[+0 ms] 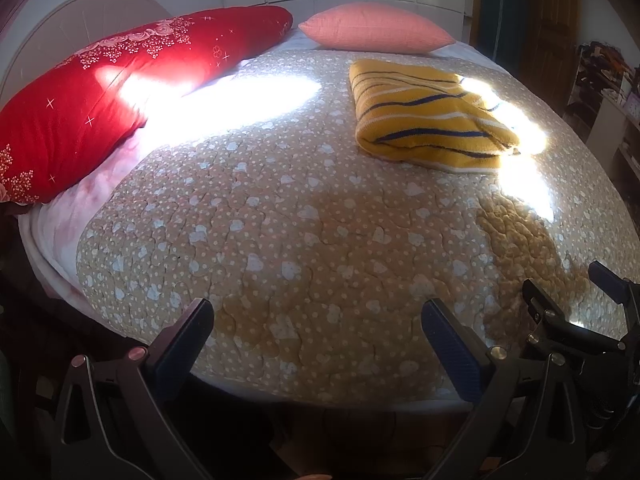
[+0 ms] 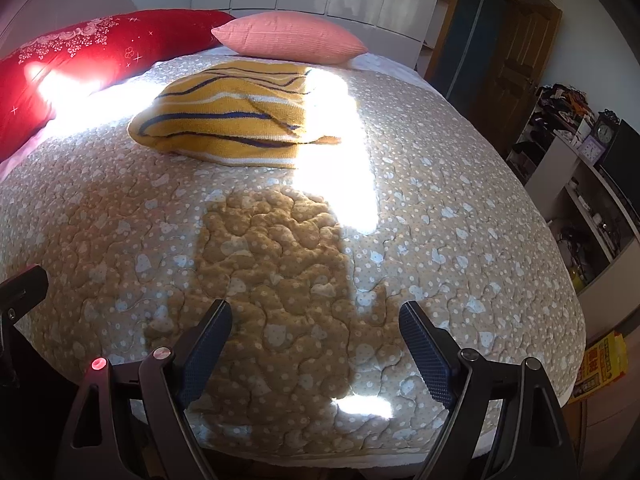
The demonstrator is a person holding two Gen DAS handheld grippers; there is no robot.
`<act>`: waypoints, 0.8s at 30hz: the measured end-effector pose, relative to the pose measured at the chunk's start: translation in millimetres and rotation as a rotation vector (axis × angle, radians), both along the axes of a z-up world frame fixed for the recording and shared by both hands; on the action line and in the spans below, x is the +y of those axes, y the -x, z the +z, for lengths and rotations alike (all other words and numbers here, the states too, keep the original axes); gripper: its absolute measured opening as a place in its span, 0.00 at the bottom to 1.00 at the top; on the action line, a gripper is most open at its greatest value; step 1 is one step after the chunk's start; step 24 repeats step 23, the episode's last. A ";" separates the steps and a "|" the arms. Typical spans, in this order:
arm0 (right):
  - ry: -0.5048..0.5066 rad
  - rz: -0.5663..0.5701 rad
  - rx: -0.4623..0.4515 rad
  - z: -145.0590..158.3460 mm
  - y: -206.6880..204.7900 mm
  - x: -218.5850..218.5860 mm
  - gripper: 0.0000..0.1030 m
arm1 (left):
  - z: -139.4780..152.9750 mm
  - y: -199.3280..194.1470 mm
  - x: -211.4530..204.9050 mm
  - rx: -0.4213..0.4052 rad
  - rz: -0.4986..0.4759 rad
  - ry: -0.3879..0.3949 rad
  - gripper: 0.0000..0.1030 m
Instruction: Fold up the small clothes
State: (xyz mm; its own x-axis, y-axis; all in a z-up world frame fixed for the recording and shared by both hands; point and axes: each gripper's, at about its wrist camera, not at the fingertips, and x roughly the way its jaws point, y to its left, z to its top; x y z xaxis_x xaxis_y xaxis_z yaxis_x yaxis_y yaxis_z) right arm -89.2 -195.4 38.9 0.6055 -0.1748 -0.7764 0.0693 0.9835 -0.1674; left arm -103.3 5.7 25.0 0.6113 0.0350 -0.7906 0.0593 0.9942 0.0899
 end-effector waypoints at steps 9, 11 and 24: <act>0.005 0.007 -0.001 0.8 -0.1 2.2 0.86 | -2.0 -1.1 1.2 0.012 0.002 0.009 1.00; 0.008 0.009 -0.001 0.8 0.3 3.3 0.86 | -2.8 -1.8 2.0 0.017 0.003 0.012 1.00; 0.008 0.016 -0.001 1.3 1.2 6.1 0.86 | -2.4 -1.2 5.2 0.006 0.019 0.017 1.00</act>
